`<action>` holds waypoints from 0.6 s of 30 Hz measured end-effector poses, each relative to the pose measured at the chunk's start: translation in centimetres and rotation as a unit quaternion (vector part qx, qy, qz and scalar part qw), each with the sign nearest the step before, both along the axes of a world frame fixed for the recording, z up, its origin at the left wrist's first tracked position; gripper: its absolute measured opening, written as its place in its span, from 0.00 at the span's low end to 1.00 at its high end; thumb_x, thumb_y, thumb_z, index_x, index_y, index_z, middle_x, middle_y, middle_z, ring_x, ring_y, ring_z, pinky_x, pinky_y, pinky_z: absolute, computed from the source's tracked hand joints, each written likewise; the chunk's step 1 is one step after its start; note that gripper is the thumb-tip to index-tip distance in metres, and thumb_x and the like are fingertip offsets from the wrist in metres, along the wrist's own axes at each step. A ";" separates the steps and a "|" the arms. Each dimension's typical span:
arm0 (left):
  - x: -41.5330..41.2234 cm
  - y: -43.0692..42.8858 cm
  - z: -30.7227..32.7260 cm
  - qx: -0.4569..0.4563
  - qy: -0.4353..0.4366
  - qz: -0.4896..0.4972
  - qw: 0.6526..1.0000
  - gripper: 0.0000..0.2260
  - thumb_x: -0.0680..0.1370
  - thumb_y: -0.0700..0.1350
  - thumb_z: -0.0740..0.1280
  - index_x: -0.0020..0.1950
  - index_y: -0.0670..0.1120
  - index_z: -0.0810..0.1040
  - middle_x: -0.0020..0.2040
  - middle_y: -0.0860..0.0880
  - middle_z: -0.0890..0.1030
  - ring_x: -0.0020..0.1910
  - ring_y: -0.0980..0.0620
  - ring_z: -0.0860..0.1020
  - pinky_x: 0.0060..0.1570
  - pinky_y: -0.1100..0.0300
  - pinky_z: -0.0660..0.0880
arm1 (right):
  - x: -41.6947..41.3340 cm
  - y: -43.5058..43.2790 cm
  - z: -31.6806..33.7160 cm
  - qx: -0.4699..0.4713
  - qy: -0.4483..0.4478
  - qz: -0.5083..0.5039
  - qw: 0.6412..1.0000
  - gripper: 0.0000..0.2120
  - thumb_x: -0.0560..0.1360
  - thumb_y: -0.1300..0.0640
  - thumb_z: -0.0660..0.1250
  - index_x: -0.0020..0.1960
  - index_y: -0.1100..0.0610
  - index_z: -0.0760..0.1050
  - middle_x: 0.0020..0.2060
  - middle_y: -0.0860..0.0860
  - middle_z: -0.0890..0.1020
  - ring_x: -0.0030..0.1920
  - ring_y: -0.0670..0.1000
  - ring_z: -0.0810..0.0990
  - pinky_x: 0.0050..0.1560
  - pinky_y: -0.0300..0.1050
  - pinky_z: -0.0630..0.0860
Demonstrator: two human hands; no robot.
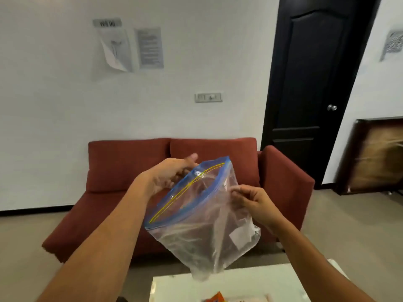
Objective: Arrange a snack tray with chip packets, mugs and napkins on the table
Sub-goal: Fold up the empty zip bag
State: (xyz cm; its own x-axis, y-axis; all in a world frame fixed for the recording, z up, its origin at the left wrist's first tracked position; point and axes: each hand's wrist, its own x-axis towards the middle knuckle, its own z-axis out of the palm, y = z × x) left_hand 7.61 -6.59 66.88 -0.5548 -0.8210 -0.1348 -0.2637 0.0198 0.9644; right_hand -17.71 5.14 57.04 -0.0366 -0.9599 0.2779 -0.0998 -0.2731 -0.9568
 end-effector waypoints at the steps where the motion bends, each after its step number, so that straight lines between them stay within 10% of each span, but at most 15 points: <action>1: 0.9 -0.6 0.7 0.040 0.044 -0.004 0.998 0.42 0.58 0.79 0.69 0.58 0.49 0.86 0.41 0.49 0.85 0.34 0.53 0.81 0.31 0.62 0.76 | -0.3 -0.1 1.1 -0.018 -0.009 -0.026 0.999 0.12 0.81 0.63 0.66 0.51 0.50 0.86 0.38 0.47 0.85 0.37 0.46 0.82 0.40 0.42 0.82; 6: 4.5 -0.8 -2.1 0.178 0.299 -0.055 0.936 0.55 0.57 0.83 0.62 0.72 0.46 0.76 0.70 0.39 0.76 0.70 0.37 0.75 0.69 0.40 0.66 | -2.7 -0.6 5.5 -0.062 -0.070 -0.115 0.989 0.08 0.82 0.58 0.66 0.53 0.51 0.85 0.44 0.55 0.87 0.40 0.58 0.81 0.43 0.58 0.84; 12: -1.2 2.3 -5.1 -0.055 0.143 0.026 0.988 0.31 0.66 0.69 0.74 0.64 0.56 0.82 0.59 0.45 0.85 0.56 0.45 0.83 0.56 0.51 0.79 | -5.0 -2.4 9.0 -0.072 -0.102 -0.161 0.979 0.08 0.81 0.56 0.66 0.52 0.50 0.85 0.47 0.55 0.88 0.41 0.59 0.84 0.45 0.55 0.84; 18: -4.7 3.0 -1.8 -0.184 0.181 0.128 0.958 0.13 0.73 0.53 0.76 0.48 0.45 0.85 0.45 0.41 0.85 0.43 0.46 0.82 0.45 0.53 0.80 | -8.8 -1.8 11.0 -0.033 -0.093 -0.049 0.994 0.13 0.80 0.49 0.70 0.61 0.52 0.82 0.56 0.56 0.86 0.56 0.56 0.86 0.55 0.52 0.82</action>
